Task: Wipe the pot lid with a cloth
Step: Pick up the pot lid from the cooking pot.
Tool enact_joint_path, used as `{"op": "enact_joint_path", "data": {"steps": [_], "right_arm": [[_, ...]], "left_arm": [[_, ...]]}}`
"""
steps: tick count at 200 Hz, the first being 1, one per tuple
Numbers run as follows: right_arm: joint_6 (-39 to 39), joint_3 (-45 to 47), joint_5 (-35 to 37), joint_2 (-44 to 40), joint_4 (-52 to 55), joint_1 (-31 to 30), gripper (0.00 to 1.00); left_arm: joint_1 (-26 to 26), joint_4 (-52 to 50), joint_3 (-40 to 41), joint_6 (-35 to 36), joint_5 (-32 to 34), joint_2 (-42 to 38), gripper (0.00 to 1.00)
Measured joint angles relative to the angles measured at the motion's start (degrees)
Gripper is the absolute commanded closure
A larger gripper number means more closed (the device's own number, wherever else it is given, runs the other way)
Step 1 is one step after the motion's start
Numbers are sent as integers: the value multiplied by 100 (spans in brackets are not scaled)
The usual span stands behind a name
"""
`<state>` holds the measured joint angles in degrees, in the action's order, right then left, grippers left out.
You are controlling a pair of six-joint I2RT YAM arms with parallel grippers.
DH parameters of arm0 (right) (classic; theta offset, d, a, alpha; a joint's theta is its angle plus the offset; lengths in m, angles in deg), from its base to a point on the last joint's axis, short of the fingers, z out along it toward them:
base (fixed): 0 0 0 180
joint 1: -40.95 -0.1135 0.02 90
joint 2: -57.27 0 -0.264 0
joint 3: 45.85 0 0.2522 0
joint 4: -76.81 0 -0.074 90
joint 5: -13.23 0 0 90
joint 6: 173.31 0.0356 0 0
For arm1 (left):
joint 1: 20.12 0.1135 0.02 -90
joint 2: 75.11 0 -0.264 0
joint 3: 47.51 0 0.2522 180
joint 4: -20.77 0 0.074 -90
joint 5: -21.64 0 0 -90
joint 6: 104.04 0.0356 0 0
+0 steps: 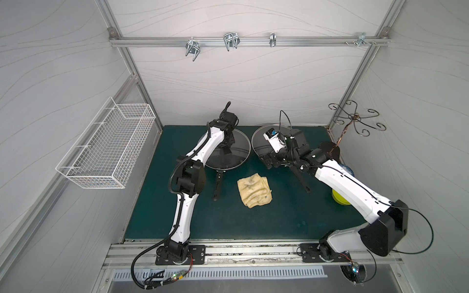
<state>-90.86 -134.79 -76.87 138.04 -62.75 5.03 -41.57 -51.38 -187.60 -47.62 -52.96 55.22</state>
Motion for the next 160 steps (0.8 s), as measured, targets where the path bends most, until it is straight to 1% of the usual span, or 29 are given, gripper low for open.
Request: {"op": "enact_joint_path", "data": {"steps": [23,80,137,160], "right_arm": [[2,2,-33,44,-2,4,1],[15,26,-155,50,-11,33,1],[68,175,-278,61,-24,109,2],[94,179,-341,98,-22,118,2]], "left_arm": [[0,26,26,164,0,-37,100],[2,299,400,452,31,-372,100],[4,623,564,621,-7,-1241,100],[4,820,804,688,-35,-1683,100]]}}
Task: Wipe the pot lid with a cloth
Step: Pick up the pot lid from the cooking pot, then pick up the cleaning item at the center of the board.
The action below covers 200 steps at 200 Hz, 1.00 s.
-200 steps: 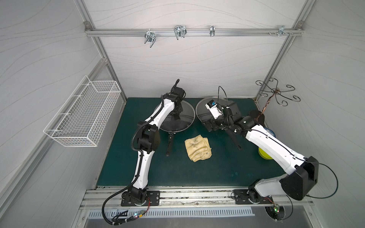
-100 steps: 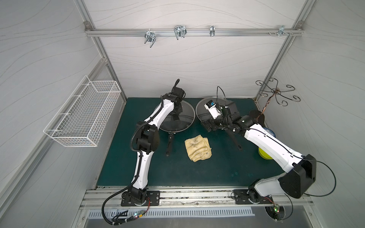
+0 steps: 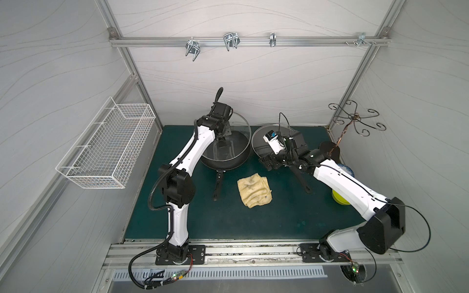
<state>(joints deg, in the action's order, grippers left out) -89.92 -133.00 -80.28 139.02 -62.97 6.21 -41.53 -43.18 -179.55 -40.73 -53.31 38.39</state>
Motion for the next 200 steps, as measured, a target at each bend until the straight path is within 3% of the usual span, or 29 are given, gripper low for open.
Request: {"op": "enact_joint_path", "data": {"steps": [69,145,200], "right_arm": [[79,446,-122,136,-2,-94,1],[-168,944,-509,743,-42,-605,1],[-503,970,-590,1539,-111,-721,1]], "left_arm": [[13,236,1711,144,-339,-1644,100],[428,1069,3711,179,-1504,-3270,100],[957,1182,4092,-87,-2015,-3620,100]]}}
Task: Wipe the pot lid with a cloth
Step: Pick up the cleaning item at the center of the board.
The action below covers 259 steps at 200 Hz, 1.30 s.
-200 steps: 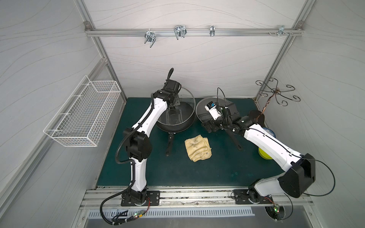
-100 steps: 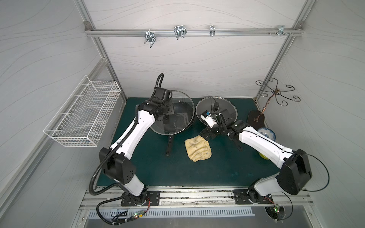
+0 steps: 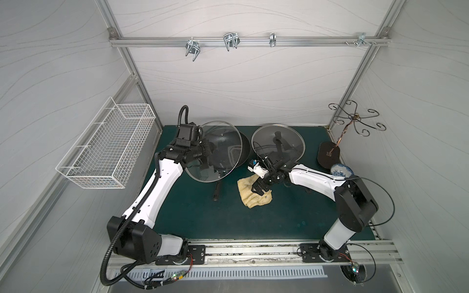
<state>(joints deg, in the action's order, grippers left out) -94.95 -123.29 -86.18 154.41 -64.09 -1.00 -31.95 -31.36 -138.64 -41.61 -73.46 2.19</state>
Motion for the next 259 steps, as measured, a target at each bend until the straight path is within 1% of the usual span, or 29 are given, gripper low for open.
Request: {"op": "enact_joint_path", "data": {"steps": [17,43,81,112,128,142,150,174,192,199,204,238,259], "right_arm": [[-90,-28,-15,195,-9,-83,1],[-184,-107,-31,485,-17,-153,1],[-247,-328,76,935,48,-186,1],[-280,-756,166,1237,243,-197,6],[-313,-898,273,1333,374,-212,12],[-369,-977,435,1388,476,-247,21],[-396,-1005,568,1414,522,-271,29],[-343,-1067,754,1456,671,-295,58],[-223,-1102,748,1469,815,-297,82],[-142,-1117,734,1478,863,-297,94],[-153,-1126,713,1478,896,-295,100],[70,-1132,673,1464,977,-234,100],[221,-933,584,1263,986,-107,100]], "left_arm": [[146,7,61,-146,-76,-72,100],[492,4,72,-413,-407,-114,100],[833,4,72,-570,-684,-114,100],[885,7,72,-584,-922,-109,100],[885,7,72,-575,-994,-109,100],[883,7,72,-564,-1016,-109,100],[883,7,72,-555,-1016,-109,100],[885,7,72,-496,-1014,-107,100],[885,7,72,-431,-1014,-105,100],[885,11,72,-420,-1019,-101,100],[885,13,72,-417,-1025,-98,100],[885,76,72,-457,-1123,-61,100],[907,142,72,-612,-1259,24,100]]}}
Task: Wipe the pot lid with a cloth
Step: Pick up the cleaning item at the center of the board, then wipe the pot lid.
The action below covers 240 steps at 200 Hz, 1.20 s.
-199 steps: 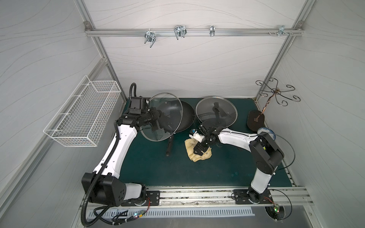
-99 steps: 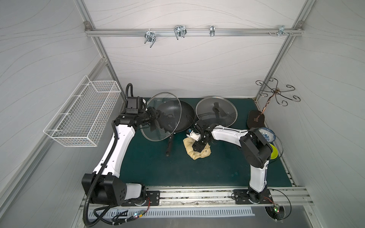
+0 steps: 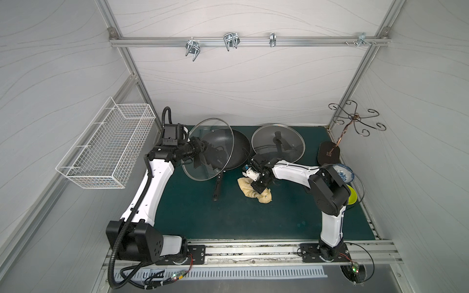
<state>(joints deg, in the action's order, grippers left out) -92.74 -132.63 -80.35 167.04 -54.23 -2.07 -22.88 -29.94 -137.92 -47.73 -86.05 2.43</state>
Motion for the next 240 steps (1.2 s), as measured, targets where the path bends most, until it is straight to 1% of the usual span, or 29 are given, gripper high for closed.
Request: {"op": "enact_joint_path", "data": {"steps": [24,41,74,100,128,152,173,194,217,240], "right_arm": [[72,363,-208,-542,57,179,100],[90,391,-483,-1019,81,326,100],[254,74,-1222,-1823,85,772,100],[710,-275,-1792,-2181,-39,1290,100],[1316,-715,-2247,-2225,-286,1725,100],[1790,-973,-2544,-2225,-577,1847,100],[2159,-1073,-2800,-2218,-859,1851,100],[2450,-1123,-3016,-2166,-1137,1851,100],[2610,-1141,-3171,-2076,-1311,1851,100],[2643,-1178,-3274,-1941,-1373,1851,100]], "left_arm": [[15,125,0,-210,-308,179,100],[15,210,0,-348,-511,321,100],[15,223,-149,-562,-1106,678,100],[15,400,-501,-885,-1768,1036,100],[7,1554,-492,-1873,-2586,1200,100],[-70,2662,-485,-2662,-3115,1353,100],[-160,3491,-485,-3268,-3407,1528,100],[-356,4336,-485,-3934,-3694,1829,100],[-627,5180,-494,-4618,-3982,2288,100],[-890,5866,-501,-5250,-4076,2710,100]]}}
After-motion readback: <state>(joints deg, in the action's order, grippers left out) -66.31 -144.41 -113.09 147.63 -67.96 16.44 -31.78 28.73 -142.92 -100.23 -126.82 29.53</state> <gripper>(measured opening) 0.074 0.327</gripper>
